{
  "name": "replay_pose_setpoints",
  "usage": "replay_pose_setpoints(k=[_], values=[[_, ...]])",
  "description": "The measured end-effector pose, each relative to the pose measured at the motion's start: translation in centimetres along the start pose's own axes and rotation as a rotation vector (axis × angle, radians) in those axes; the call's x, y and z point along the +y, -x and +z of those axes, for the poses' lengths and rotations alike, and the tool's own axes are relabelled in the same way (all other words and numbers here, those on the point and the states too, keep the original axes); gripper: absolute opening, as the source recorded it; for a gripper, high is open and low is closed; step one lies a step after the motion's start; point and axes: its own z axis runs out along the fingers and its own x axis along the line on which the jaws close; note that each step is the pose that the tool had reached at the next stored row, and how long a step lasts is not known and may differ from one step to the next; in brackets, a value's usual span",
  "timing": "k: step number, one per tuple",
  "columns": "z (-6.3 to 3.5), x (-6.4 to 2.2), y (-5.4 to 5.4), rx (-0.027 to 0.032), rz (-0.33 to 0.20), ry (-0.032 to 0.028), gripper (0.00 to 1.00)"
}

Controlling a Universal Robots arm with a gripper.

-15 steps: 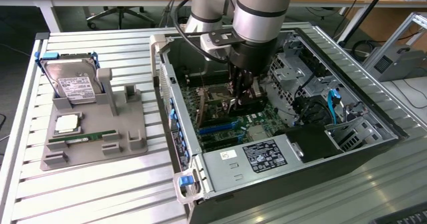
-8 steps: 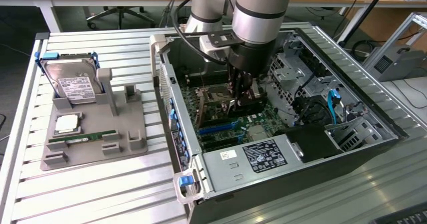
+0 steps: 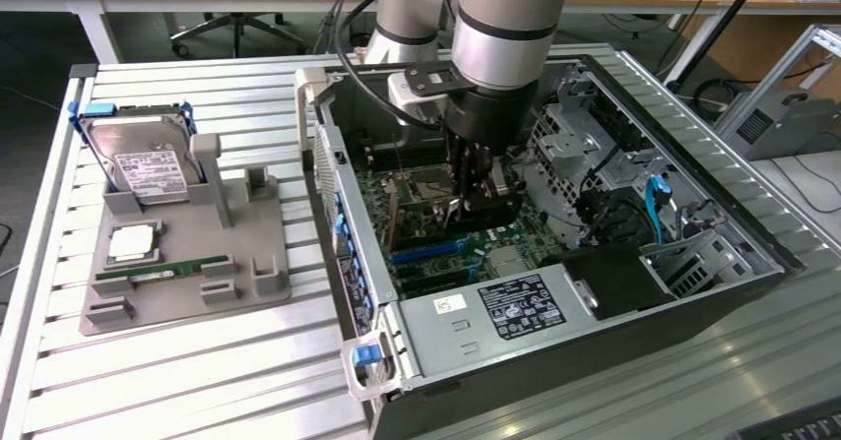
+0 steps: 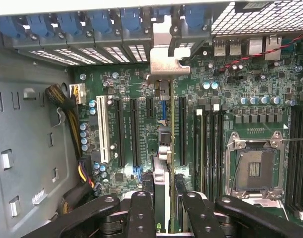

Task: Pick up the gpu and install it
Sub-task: 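Insert the gpu into the slot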

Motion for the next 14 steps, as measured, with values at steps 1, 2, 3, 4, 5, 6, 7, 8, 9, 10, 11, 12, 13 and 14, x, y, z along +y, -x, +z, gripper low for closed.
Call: replay_pose_setpoints(k=[1,2,3,4,5,6,7,8,9,10,11,12,13,14], values=[[0.06,0.04,0.00,0.0003,0.000,0.0000,0.27],[0.10,0.07,0.00,0.0004,0.000,0.0000,0.27],[0.12,0.10,0.00,0.0006,0.000,0.0001,0.27],[0.13,0.15,0.00,0.0007,0.000,0.0002,0.27],[0.14,0.19,0.00,-0.0035,0.000,0.0001,0.27],[0.14,0.22,0.00,-0.0089,0.000,0.0004,0.27],[0.17,0.26,-0.02,-0.0113,0.001,0.0003,0.27],[0.19,0.33,-0.07,-0.0112,0.001,0.0004,0.27],[0.21,0.36,-0.08,-0.0113,0.001,0.0004,0.27],[0.24,0.45,-0.09,-0.0113,0.001,0.0004,0.27],[0.26,0.53,-0.10,-0.0113,0.001,0.0004,0.27],[0.29,0.64,-0.10,-0.0113,0.001,0.0004,0.27],[0.32,0.73,-0.11,-0.0111,0.001,0.0005,0.27],[0.37,0.83,-0.11,-0.0111,0.001,0.0005,0.27]])
